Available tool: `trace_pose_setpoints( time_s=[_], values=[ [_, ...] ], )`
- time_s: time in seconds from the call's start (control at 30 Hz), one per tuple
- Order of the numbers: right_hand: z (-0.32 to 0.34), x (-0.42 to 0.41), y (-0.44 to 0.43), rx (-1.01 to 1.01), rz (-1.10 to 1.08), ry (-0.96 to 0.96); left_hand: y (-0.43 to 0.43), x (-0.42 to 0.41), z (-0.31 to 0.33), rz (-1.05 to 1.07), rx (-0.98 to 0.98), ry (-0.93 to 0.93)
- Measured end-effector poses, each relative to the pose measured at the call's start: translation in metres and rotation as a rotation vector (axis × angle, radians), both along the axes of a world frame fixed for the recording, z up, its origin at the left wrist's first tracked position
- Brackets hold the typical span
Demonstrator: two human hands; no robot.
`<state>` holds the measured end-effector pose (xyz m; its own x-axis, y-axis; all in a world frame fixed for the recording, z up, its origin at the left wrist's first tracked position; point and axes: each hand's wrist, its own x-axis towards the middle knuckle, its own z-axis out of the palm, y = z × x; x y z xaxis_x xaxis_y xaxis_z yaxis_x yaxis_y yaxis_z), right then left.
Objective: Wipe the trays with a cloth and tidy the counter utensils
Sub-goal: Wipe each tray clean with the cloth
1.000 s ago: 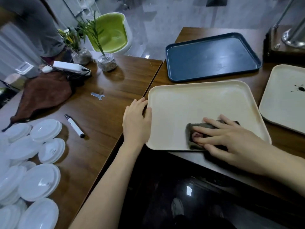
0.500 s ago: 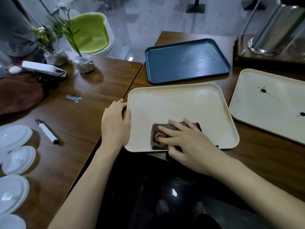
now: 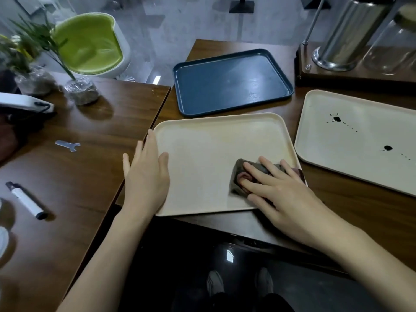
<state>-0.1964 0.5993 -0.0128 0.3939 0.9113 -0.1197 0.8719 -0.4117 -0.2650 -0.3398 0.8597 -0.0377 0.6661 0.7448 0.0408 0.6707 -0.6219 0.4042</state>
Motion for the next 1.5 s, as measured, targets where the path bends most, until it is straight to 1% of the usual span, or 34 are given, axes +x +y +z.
trace_pose_setpoints(
  time_s=[0.13, 0.3, 0.37, 0.43, 0.57, 0.63, 0.77, 0.83, 0.97, 1.07, 1.17, 1.3, 1.37, 1.5],
  values=[
    [-0.012, 0.011, 0.027, 0.025, -0.043, -0.075, 0.005, -0.004, -0.005, -0.074, 0.039, 0.011],
    [-0.015, 0.037, 0.081, 0.075, -0.306, -0.102, 0.007, -0.005, -0.007, -0.083, 0.048, 0.009],
    [-0.015, 0.033, 0.105, 0.103, -0.366, -0.122, 0.007, -0.005, -0.007, -0.083, 0.060, 0.010],
    [-0.017, 0.019, 0.132, 0.124, -0.301, -0.153, 0.008, -0.005, -0.008, -0.079, 0.067, 0.013],
    [-0.015, -0.011, 0.188, 0.164, -0.003, -0.127, 0.007, -0.004, -0.008, -0.090, 0.062, 0.003],
    [-0.014, -0.012, 0.201, 0.162, 0.049, -0.129, 0.006, -0.005, -0.007, -0.093, 0.075, 0.001],
    [-0.016, 0.009, 0.178, 0.179, 0.036, -0.178, 0.006, -0.006, -0.007, -0.079, 0.107, 0.062],
    [-0.014, 0.027, 0.152, 0.152, -0.034, -0.185, 0.006, -0.007, -0.007, -0.071, 0.112, 0.077],
    [-0.011, 0.062, 0.091, 0.090, -0.255, -0.208, 0.005, -0.006, -0.006, -0.062, 0.095, 0.073],
    [-0.014, 0.060, 0.089, 0.075, -0.297, -0.264, 0.006, -0.005, -0.008, -0.060, 0.082, 0.053],
    [-0.018, 0.043, 0.115, 0.118, -0.246, -0.239, 0.006, -0.005, -0.008, -0.061, 0.077, 0.049],
    [-0.017, 0.012, 0.184, 0.166, -0.018, -0.194, 0.005, -0.005, -0.006, -0.082, 0.075, 0.029],
    [-0.018, -0.002, 0.211, 0.180, 0.052, -0.199, 0.006, -0.005, -0.005, -0.092, 0.088, 0.023],
    [-0.020, 0.001, 0.207, 0.190, 0.084, -0.238, 0.004, -0.007, -0.004, -0.091, 0.097, 0.036]
  ],
)
